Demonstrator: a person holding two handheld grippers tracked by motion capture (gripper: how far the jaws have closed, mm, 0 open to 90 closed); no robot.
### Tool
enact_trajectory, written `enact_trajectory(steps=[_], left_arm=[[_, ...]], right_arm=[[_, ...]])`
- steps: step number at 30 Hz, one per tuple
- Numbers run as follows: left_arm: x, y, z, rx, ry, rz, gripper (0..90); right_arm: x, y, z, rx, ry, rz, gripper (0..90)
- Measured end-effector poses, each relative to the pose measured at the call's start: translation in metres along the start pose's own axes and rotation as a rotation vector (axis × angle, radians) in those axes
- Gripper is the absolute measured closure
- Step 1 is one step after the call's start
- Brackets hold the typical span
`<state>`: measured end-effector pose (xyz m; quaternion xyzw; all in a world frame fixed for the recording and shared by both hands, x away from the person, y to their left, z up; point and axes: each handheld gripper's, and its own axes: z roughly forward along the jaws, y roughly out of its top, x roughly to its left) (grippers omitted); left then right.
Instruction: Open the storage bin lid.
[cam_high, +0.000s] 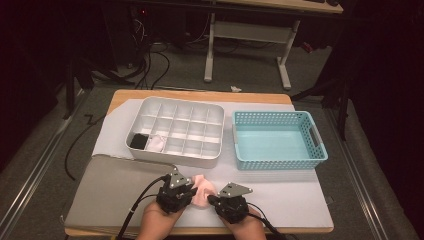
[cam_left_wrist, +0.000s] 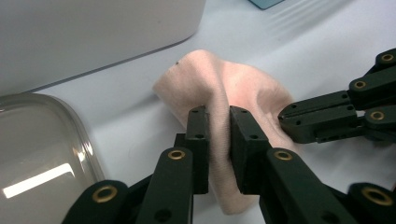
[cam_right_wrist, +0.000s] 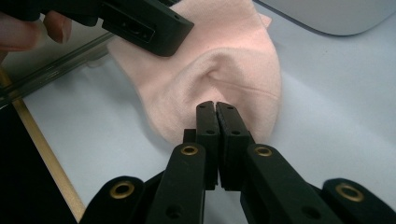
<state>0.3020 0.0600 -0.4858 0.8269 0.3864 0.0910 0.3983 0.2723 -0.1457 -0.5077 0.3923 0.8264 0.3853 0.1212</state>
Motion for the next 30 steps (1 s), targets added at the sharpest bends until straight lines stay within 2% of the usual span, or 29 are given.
enact_trajectory(steps=[6, 16, 22, 25, 28, 30], left_arm=[[-0.003, 0.002, -0.002, -0.019, -0.02, 0.003, 74.1], [-0.016, 0.005, -0.004, -0.041, -0.068, 0.031, 70.7], [-0.018, 0.005, 0.0, -0.04, -0.056, 0.041, 80.1], [-0.02, 0.006, 0.002, -0.024, -0.052, 0.059, 84.2], [-0.021, 0.006, 0.002, -0.028, -0.056, 0.063, 85.2], [-0.024, 0.008, -0.003, -0.04, -0.075, 0.066, 85.4]], right_arm=[[0.0, 0.0, 0.001, -0.001, -0.003, -0.004, 88.8], [-0.002, -0.001, 0.002, -0.01, 0.012, 0.005, 89.4], [-0.004, -0.003, -0.001, -0.009, 0.01, 0.014, 87.7], [-0.006, -0.004, -0.001, -0.01, 0.014, 0.023, 88.0], [-0.005, -0.003, 0.0, -0.01, 0.014, 0.019, 88.6], [-0.005, -0.003, 0.001, -0.008, 0.016, 0.021, 88.6]])
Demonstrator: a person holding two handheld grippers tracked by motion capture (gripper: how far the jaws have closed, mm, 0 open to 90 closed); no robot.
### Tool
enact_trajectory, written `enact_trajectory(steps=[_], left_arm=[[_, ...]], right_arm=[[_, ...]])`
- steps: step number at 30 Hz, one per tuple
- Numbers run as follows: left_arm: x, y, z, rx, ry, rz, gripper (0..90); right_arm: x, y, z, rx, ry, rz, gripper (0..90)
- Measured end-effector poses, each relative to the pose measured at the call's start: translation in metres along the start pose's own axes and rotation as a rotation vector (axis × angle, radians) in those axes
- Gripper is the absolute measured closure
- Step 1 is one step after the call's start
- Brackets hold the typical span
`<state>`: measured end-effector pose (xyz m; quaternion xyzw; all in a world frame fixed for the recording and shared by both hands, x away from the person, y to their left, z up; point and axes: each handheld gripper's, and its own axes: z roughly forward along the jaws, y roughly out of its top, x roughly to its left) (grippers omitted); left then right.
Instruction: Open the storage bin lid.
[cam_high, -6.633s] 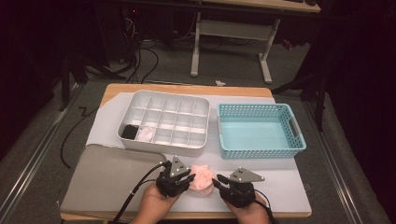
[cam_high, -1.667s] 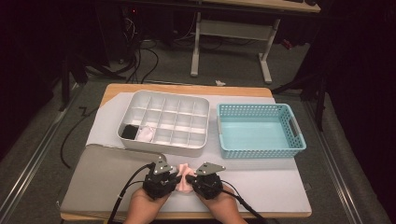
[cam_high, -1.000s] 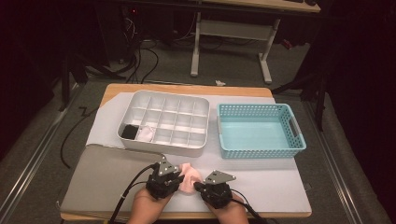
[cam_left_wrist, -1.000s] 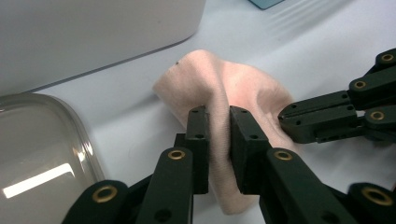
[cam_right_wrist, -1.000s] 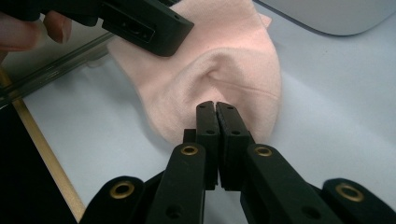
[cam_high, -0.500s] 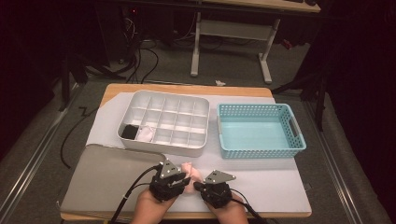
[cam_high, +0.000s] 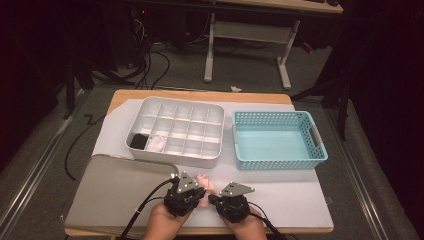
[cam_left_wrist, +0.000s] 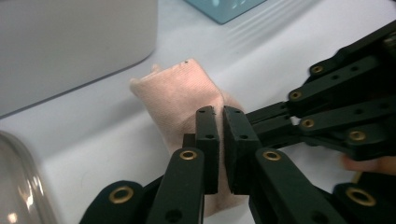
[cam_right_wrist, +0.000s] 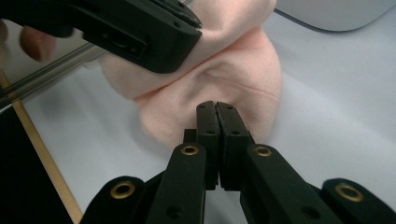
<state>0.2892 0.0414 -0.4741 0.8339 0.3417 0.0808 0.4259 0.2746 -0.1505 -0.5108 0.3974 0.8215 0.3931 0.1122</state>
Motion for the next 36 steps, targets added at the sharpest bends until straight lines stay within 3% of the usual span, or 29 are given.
enact_trajectory(steps=[4, 13, 19, 22, 26, 29, 32, 36], left_arm=[[-0.007, 0.005, -0.001, -0.006, -0.015, 0.023, 85.3], [-0.005, 0.001, 0.012, 0.026, -0.025, 0.023, 85.1], [-0.006, -0.002, 0.018, 0.04, -0.021, 0.038, 84.8], [-0.008, -0.002, 0.022, 0.047, -0.02, 0.049, 84.6], [-0.009, -0.003, 0.025, 0.047, -0.02, 0.054, 84.2], [-0.009, -0.003, 0.025, 0.044, -0.019, 0.055, 83.7], [-0.009, -0.004, 0.025, 0.045, -0.025, 0.057, 83.1], [-0.008, -0.005, 0.023, 0.038, -0.043, 0.058, 80.0]], right_arm=[[-0.001, 0.0, 0.0, 0.002, 0.005, 0.003, 88.8], [-0.003, 0.0, 0.0, 0.0, 0.015, 0.011, 88.9], [-0.013, -0.007, -0.012, -0.006, -0.034, 0.049, 88.2], [-0.021, -0.006, -0.02, -0.04, -0.05, 0.068, 88.2], [-0.023, 0.006, -0.032, -0.108, -0.054, 0.08, 87.5], [-0.02, 0.021, -0.033, -0.143, -0.018, 0.069, 85.7], [-0.013, 0.033, -0.026, -0.143, 0.018, 0.045, 84.5], [-0.014, 0.037, -0.012, -0.094, -0.007, 0.039, 85.1]])
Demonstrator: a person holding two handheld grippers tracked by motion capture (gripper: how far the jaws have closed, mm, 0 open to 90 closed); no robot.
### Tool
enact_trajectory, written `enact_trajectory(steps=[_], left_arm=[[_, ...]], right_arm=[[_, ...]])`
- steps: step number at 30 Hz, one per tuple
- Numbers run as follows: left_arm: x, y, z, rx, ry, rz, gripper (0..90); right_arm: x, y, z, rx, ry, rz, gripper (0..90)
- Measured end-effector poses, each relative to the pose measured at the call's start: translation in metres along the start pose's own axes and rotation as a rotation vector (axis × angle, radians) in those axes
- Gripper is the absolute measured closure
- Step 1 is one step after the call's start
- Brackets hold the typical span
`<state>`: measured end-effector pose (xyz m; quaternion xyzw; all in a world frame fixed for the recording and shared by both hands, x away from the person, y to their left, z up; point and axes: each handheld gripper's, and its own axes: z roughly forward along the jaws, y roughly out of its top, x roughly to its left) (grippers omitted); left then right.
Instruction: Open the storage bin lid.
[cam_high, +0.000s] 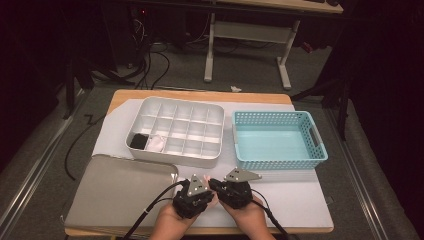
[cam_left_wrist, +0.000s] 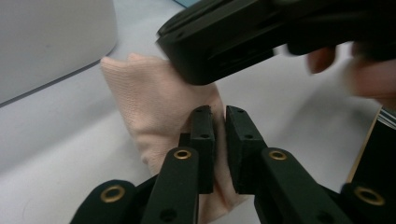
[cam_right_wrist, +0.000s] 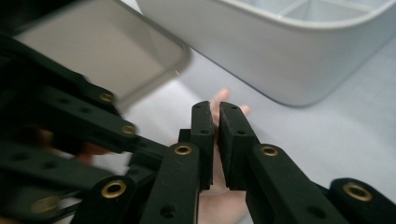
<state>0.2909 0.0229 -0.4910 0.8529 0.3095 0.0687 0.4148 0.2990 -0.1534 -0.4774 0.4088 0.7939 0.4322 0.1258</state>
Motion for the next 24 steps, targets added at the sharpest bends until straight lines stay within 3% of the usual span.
enact_trajectory(steps=[3, 10, 17, 24], left_arm=[[0.0, -0.001, -0.003, -0.007, -0.008, 0.007, 75.7], [0.003, -0.003, -0.019, -0.044, -0.02, -0.008, 66.0], [0.018, -0.007, -0.03, -0.081, 0.012, -0.079, 65.5], [0.031, -0.006, -0.013, -0.018, -0.039, -0.172, 58.2]], right_arm=[[-0.004, -0.004, 0.008, 0.04, -0.006, -0.006, 85.9], [-0.012, -0.011, 0.012, 0.06, -0.016, 0.012, 86.4], [-0.012, -0.011, 0.013, 0.066, -0.023, 0.002, 86.5], [-0.011, -0.011, 0.013, 0.068, -0.028, -0.006, 86.3]])
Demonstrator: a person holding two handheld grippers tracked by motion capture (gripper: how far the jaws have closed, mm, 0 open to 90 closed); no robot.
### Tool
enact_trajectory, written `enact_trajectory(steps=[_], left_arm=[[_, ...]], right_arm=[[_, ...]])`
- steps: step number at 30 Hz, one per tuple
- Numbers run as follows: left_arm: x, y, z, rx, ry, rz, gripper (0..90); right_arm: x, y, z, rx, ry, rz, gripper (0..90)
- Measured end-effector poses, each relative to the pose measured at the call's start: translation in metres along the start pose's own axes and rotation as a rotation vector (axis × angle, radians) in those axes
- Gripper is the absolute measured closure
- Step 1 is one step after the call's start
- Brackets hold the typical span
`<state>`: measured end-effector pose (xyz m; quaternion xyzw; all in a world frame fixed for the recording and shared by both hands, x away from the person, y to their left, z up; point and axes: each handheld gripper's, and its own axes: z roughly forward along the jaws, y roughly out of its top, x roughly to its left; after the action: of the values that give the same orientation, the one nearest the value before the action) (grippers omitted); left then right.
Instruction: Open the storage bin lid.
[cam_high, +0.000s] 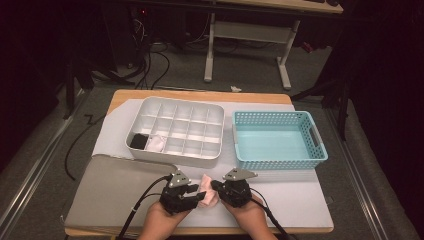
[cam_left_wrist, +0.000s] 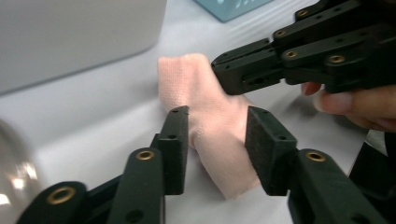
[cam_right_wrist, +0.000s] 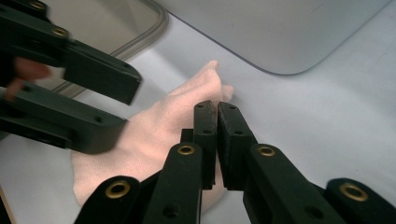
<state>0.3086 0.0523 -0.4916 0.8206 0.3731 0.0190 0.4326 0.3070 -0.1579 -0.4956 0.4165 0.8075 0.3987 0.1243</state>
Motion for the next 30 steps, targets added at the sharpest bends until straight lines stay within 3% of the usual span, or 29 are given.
enact_trajectory(steps=[5, 9, 16, 18, 20, 27, 30], left_arm=[[0.0, 0.001, 0.009, 0.04, -0.003, -0.019, 52.0], [0.001, 0.001, 0.012, 0.046, -0.002, -0.029, 50.5], [-0.001, 0.001, 0.014, 0.046, -0.002, -0.021, 51.2], [-0.002, 0.001, 0.015, 0.047, -0.001, -0.017, 52.1], [-0.003, 0.001, 0.016, 0.048, -0.003, -0.01, 52.3], [-0.002, 0.0, 0.015, 0.054, -0.016, -0.009, 52.2], [0.0, -0.002, 0.013, 0.051, -0.028, -0.026, 51.7]], right_arm=[[-0.001, -0.002, -0.002, 0.003, 0.0, -0.007, 85.3], [-0.002, -0.007, -0.009, -0.008, -0.009, -0.004, 83.7], [0.004, -0.018, -0.016, -0.003, 0.025, -0.004, 84.0], [0.003, -0.016, -0.019, -0.036, 0.002, 0.0, 84.1], [0.0, -0.012, -0.024, -0.068, 0.017, 0.029, 84.4], [-0.003, -0.013, -0.007, 0.02, 0.007, 0.001, 86.0], [-0.004, -0.015, -0.004, 0.03, 0.009, -0.001, 86.0]])
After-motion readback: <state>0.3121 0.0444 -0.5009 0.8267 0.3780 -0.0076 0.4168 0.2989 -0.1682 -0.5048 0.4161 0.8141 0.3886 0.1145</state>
